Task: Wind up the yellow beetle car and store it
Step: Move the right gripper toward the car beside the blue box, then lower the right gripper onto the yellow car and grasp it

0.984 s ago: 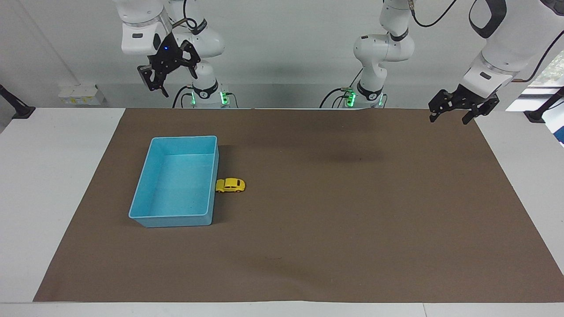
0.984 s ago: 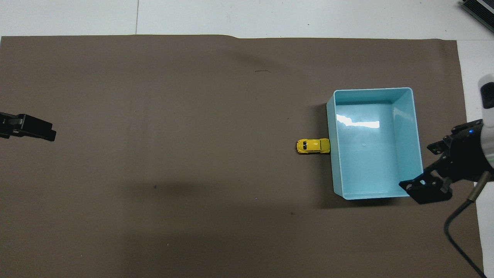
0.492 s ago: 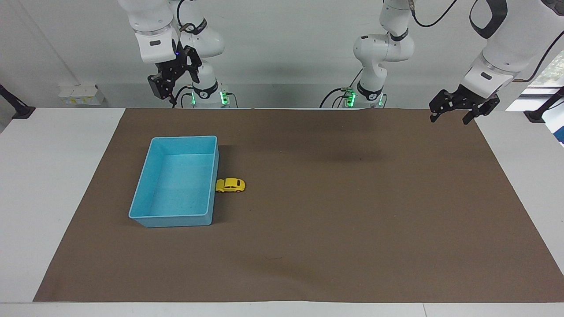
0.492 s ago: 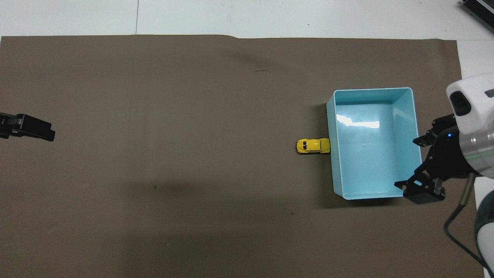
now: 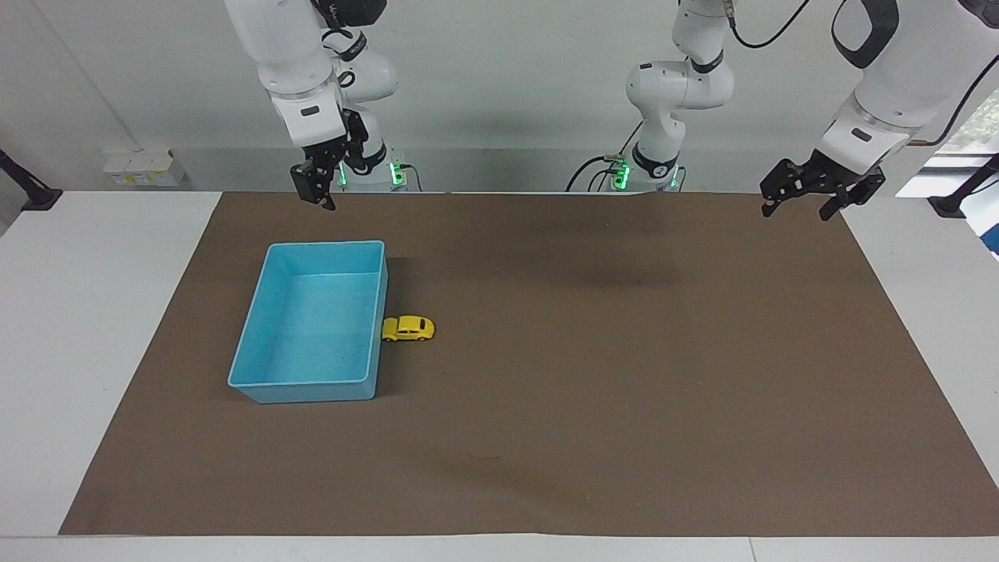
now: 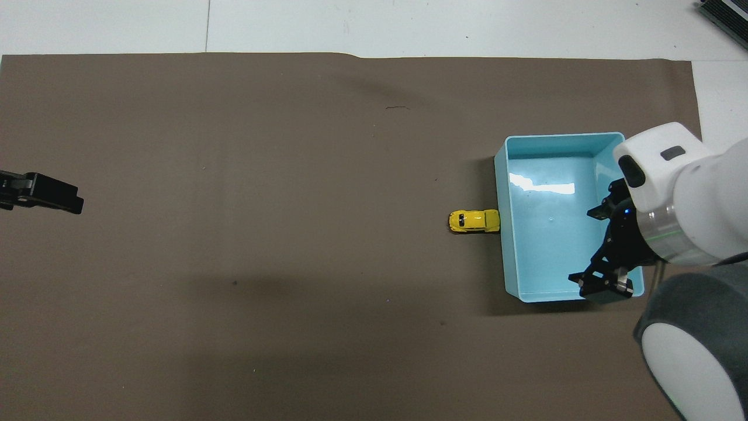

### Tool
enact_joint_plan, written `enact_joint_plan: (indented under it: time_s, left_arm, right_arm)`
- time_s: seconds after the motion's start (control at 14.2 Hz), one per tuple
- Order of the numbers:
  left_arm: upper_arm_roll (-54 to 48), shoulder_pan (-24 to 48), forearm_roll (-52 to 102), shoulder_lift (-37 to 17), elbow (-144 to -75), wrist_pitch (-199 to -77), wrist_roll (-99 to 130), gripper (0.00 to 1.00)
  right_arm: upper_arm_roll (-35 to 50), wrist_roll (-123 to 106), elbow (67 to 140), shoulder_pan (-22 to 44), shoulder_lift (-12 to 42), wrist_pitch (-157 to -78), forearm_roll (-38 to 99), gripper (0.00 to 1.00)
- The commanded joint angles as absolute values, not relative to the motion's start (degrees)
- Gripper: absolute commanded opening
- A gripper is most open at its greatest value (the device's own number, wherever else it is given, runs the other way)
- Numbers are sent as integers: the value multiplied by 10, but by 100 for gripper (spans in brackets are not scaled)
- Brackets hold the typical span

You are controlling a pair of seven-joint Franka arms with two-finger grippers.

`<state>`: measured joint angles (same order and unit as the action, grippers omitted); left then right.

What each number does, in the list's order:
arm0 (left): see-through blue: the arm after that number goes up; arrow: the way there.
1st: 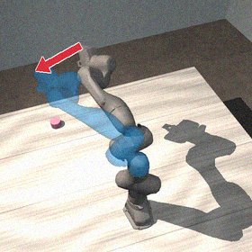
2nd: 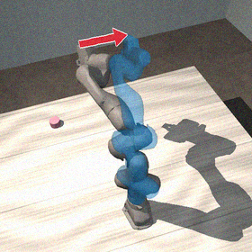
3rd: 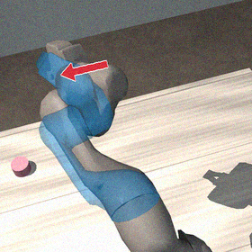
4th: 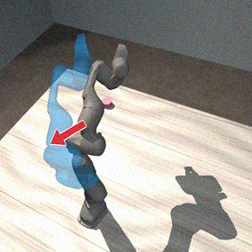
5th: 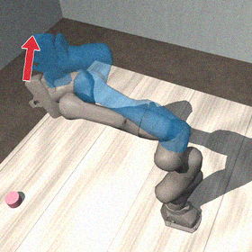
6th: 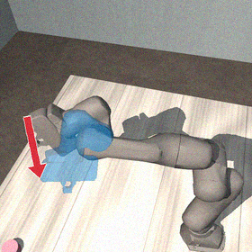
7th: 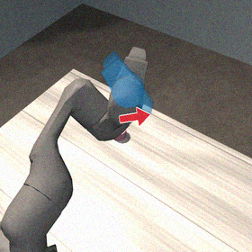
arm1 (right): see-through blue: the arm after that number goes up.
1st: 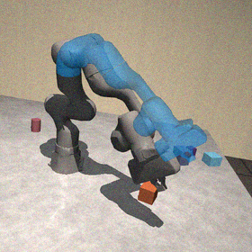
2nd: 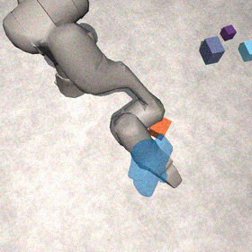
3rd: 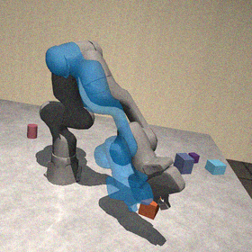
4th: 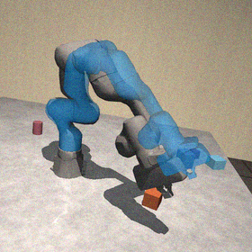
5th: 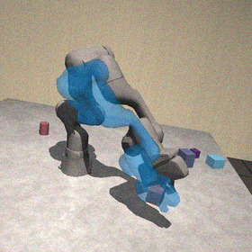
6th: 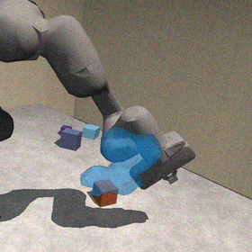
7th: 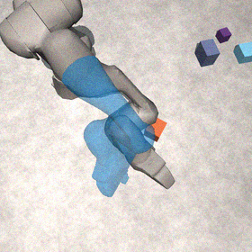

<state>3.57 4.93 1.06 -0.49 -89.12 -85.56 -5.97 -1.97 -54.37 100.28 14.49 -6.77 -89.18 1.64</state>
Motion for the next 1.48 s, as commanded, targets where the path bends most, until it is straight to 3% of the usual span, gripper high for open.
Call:
enact_joint_plan:
  time_s: [0.0,0.7,1.41]
  left_arm:
    - [33,44,2,4,-901,-851,-65,100]
    - [33,44,2,4,-901,-851,-66,100]
    - [33,44,2,4,-901,-851,-65,100]
  right_arm:
    - [-18,-579,1039,149,-77,-927,6,100]
    - [-17,-657,1079,180,-5,-1031,7,100]
    - [-17,-682,1177,188,2,-1163,-4,100]
